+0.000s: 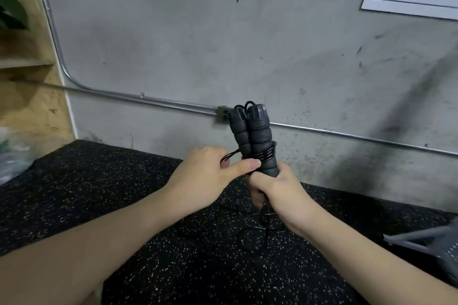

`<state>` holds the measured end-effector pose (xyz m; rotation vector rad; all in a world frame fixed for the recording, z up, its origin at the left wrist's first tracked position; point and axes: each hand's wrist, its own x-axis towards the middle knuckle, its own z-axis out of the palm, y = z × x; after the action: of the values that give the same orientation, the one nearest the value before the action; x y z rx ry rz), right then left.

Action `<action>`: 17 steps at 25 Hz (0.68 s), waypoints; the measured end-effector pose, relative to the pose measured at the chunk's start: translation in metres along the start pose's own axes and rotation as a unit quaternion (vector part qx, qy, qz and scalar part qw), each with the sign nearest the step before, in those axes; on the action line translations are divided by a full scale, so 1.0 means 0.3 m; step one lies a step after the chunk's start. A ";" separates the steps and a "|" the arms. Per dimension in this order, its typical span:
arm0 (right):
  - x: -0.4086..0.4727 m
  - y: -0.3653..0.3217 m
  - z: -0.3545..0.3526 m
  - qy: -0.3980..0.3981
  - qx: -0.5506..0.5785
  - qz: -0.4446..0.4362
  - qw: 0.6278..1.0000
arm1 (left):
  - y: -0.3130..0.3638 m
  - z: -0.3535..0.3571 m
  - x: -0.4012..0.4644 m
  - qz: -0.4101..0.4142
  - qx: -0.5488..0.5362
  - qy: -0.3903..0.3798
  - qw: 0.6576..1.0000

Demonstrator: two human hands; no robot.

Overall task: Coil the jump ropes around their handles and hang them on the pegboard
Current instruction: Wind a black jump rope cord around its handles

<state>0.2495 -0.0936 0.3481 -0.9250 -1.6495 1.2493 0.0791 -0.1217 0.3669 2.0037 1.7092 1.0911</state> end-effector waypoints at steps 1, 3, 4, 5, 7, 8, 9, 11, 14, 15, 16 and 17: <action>0.006 0.013 0.007 0.009 -0.005 -0.002 1.000 | -0.001 0.013 -0.005 0.008 -0.010 0.006 1.000; 0.015 0.023 0.016 0.018 -0.039 -0.011 0.999 | 0.006 0.040 -0.014 0.021 -0.020 0.017 0.999; 0.021 0.030 0.013 0.017 -0.070 -0.022 0.997 | 0.013 0.052 -0.023 0.021 -0.028 0.018 0.999; 0.028 0.037 0.012 0.014 -0.095 -0.037 0.995 | 0.019 0.060 -0.031 0.015 -0.040 0.015 0.999; 0.030 0.047 0.021 0.006 -0.150 -0.077 0.986 | 0.031 0.069 -0.046 0.004 -0.057 0.014 0.998; 0.029 0.052 0.029 -0.002 -0.163 -0.091 0.982 | 0.033 0.072 -0.048 0.000 -0.049 0.021 0.999; 0.028 0.057 0.038 -0.002 -0.173 -0.100 0.980 | 0.034 0.071 -0.049 -0.003 -0.028 0.032 0.999; 0.018 0.051 0.049 -0.006 -0.182 -0.097 0.978 | 0.026 0.062 -0.046 -0.005 0.014 0.048 0.999; -0.002 0.027 0.023 -0.101 -0.132 -0.082 0.983 | 0.008 0.040 -0.057 0.018 -0.008 0.021 1.000; -0.011 0.023 0.004 -0.152 -0.067 -0.047 0.985 | 0.004 0.032 -0.065 0.035 -0.047 -0.006 0.998; -0.020 0.023 -0.012 -0.185 0.005 -0.003 0.983 | -0.002 0.028 -0.074 0.049 -0.096 -0.040 0.993; -0.031 0.022 -0.024 -0.213 0.061 0.032 0.975 | -0.007 0.026 -0.081 0.056 -0.143 -0.072 0.986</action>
<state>0.2601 -0.0980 0.3410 -0.6696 -1.8529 1.6606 0.0828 -0.1420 0.3517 1.9598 1.3010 1.1237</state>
